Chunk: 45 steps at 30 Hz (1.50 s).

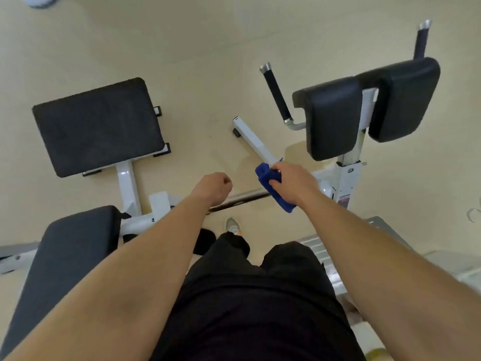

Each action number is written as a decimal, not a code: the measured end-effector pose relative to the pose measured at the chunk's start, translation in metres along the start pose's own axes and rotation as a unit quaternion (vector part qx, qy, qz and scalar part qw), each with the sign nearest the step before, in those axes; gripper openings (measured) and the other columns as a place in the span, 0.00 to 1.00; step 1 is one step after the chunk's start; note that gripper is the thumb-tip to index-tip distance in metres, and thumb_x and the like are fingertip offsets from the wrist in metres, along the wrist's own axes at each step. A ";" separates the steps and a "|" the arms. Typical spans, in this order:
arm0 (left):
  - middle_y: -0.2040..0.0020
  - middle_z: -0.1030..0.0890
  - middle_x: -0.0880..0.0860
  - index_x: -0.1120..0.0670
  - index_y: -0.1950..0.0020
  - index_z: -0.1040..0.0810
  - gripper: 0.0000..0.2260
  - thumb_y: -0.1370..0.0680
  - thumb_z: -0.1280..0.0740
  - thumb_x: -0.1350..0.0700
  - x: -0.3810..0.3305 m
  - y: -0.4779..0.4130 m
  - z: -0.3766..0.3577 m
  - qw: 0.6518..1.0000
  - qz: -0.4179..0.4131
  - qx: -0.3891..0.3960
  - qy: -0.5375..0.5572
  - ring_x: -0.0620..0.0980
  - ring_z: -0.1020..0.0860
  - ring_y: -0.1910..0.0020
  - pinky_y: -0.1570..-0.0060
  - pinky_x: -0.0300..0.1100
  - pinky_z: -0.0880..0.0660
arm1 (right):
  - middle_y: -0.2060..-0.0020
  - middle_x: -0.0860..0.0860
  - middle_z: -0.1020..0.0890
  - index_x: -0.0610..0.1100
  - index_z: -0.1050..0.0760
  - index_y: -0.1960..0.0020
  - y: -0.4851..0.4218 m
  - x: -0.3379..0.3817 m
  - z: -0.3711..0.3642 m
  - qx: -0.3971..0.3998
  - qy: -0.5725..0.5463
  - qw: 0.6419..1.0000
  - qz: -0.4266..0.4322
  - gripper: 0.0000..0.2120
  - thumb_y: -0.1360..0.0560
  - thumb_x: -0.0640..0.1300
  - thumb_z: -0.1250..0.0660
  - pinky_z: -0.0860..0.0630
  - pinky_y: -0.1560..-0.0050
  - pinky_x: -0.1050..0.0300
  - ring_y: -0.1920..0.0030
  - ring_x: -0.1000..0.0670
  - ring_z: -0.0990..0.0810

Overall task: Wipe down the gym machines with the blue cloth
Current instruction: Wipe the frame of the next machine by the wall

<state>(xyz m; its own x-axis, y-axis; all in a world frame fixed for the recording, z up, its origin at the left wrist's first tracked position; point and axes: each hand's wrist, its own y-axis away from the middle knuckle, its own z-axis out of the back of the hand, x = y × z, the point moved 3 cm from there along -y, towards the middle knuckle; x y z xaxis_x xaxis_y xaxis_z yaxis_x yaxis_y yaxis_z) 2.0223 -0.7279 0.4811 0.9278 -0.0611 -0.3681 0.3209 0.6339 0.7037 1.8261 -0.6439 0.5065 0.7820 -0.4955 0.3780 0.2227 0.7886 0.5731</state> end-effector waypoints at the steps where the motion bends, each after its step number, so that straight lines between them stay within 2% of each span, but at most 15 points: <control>1: 0.42 0.19 0.54 0.54 0.38 0.21 0.14 0.18 0.41 0.52 0.008 0.005 0.008 1.000 0.008 -0.009 0.010 0.54 0.22 0.46 0.45 0.47 0.25 | 0.48 0.49 0.19 0.50 0.26 0.39 -0.006 0.014 0.006 0.005 0.017 1.000 0.017 0.10 0.20 0.48 0.38 0.26 0.55 0.53 0.53 0.48 0.23; 6: 0.42 0.19 0.53 0.54 0.36 0.22 0.14 0.18 0.42 0.53 0.048 0.034 0.031 0.990 0.076 -0.065 0.100 0.53 0.22 0.45 0.48 0.44 0.27 | 0.46 0.51 0.20 0.52 0.26 0.36 -0.034 0.082 0.020 0.036 0.094 0.988 0.114 0.13 0.20 0.49 0.38 0.27 0.56 0.54 0.53 0.48 0.24; 10: 0.43 0.18 0.53 0.53 0.38 0.22 0.13 0.18 0.41 0.53 0.083 0.068 0.028 0.960 0.162 -0.133 0.185 0.53 0.22 0.46 0.50 0.43 0.30 | 0.49 0.51 0.19 0.53 0.25 0.41 -0.050 0.136 0.006 0.085 0.164 0.956 0.226 0.10 0.21 0.50 0.38 0.29 0.59 0.54 0.53 0.47 0.22; 16: 0.44 0.19 0.52 0.53 0.41 0.21 0.12 0.19 0.40 0.52 0.113 0.142 -0.014 0.875 0.300 -0.218 0.310 0.53 0.23 0.46 0.49 0.45 0.27 | 0.47 0.50 0.19 0.52 0.25 0.39 -0.030 0.219 -0.027 0.146 0.266 0.870 0.390 0.11 0.21 0.50 0.37 0.25 0.57 0.52 0.51 0.45 0.21; 19: 0.46 0.20 0.51 0.52 0.42 0.20 0.12 0.18 0.40 0.51 0.120 0.181 -0.052 0.823 0.349 -0.252 0.370 0.52 0.23 0.48 0.45 0.49 0.25 | 0.48 0.49 0.19 0.52 0.25 0.39 -0.002 0.245 -0.052 0.165 0.293 0.827 0.451 0.12 0.22 0.50 0.37 0.23 0.54 0.50 0.50 0.44 0.21; 22: 0.46 0.19 0.52 0.52 0.42 0.20 0.11 0.18 0.40 0.52 0.124 0.219 -0.095 0.771 0.382 -0.277 0.428 0.52 0.22 0.48 0.43 0.50 0.24 | 0.50 0.50 0.20 0.52 0.25 0.40 0.036 0.257 -0.085 0.195 0.326 0.776 0.503 0.11 0.22 0.50 0.37 0.27 0.58 0.53 0.51 0.45 0.21; 25: 0.46 0.19 0.53 0.54 0.43 0.20 0.11 0.18 0.40 0.53 0.131 0.254 -0.140 0.727 0.416 -0.287 0.464 0.51 0.23 0.49 0.49 0.45 0.26 | 0.49 0.49 0.20 0.53 0.25 0.38 0.083 0.258 -0.118 0.215 0.345 0.727 0.553 0.13 0.22 0.50 0.36 0.30 0.57 0.54 0.53 0.47 0.23; 28: 0.45 0.19 0.53 0.54 0.42 0.20 0.11 0.19 0.39 0.53 0.139 0.279 -0.179 0.698 0.442 -0.285 0.486 0.51 0.25 0.51 0.51 0.42 0.31 | 0.46 0.49 0.20 0.52 0.27 0.36 0.125 0.255 -0.147 0.240 0.360 0.680 0.591 0.14 0.21 0.50 0.36 0.28 0.55 0.54 0.52 0.48 0.24; 31: 0.46 0.19 0.53 0.52 0.43 0.19 0.11 0.19 0.39 0.53 0.144 0.294 -0.205 0.680 0.446 -0.277 0.512 0.53 0.24 0.49 0.48 0.43 0.29 | 0.44 0.48 0.20 0.51 0.27 0.34 0.153 0.256 -0.173 0.240 0.378 0.645 0.619 0.15 0.21 0.50 0.36 0.30 0.56 0.55 0.48 0.47 0.22; 33: 0.47 0.20 0.53 0.51 0.44 0.20 0.10 0.18 0.40 0.54 0.146 0.303 -0.224 0.668 0.445 -0.271 0.531 0.53 0.24 0.49 0.46 0.43 0.29 | 0.44 0.48 0.20 0.51 0.27 0.34 0.168 0.255 -0.190 0.249 0.390 0.632 0.622 0.15 0.20 0.50 0.36 0.30 0.55 0.55 0.47 0.46 0.22; 37: 0.41 0.19 0.53 0.53 0.40 0.20 0.13 0.19 0.40 0.53 0.161 0.318 -0.259 0.652 0.452 -0.259 0.550 0.54 0.22 0.43 0.41 0.45 0.27 | 0.45 0.47 0.19 0.50 0.27 0.34 0.189 0.258 -0.224 0.252 0.410 0.604 0.635 0.15 0.20 0.49 0.36 0.27 0.54 0.54 0.47 0.45 0.21; 42: 0.38 0.20 0.53 0.51 0.38 0.21 0.13 0.19 0.40 0.52 0.178 0.329 -0.291 0.631 0.462 -0.253 0.570 0.54 0.23 0.40 0.38 0.47 0.27 | 0.47 0.48 0.19 0.50 0.27 0.35 0.198 0.262 -0.262 0.264 0.433 0.582 0.636 0.14 0.20 0.49 0.36 0.29 0.56 0.54 0.52 0.47 0.22; 45: 0.37 0.20 0.53 0.53 0.37 0.21 0.14 0.18 0.40 0.53 0.189 0.331 -0.301 0.613 0.472 -0.254 0.581 0.54 0.24 0.39 0.38 0.45 0.28 | 0.47 0.49 0.19 0.51 0.27 0.35 0.194 0.265 -0.284 0.278 0.452 0.566 0.631 0.14 0.20 0.49 0.36 0.28 0.57 0.54 0.51 0.46 0.21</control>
<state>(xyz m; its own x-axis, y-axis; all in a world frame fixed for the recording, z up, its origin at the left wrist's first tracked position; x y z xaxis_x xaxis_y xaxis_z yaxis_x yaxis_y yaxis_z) 2.2465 -0.2981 0.4615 -0.2021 0.9200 -0.3358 -0.6288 0.1410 0.7647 2.2419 -0.5189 0.5115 0.1486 0.9213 0.3592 -0.8663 -0.0539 0.4967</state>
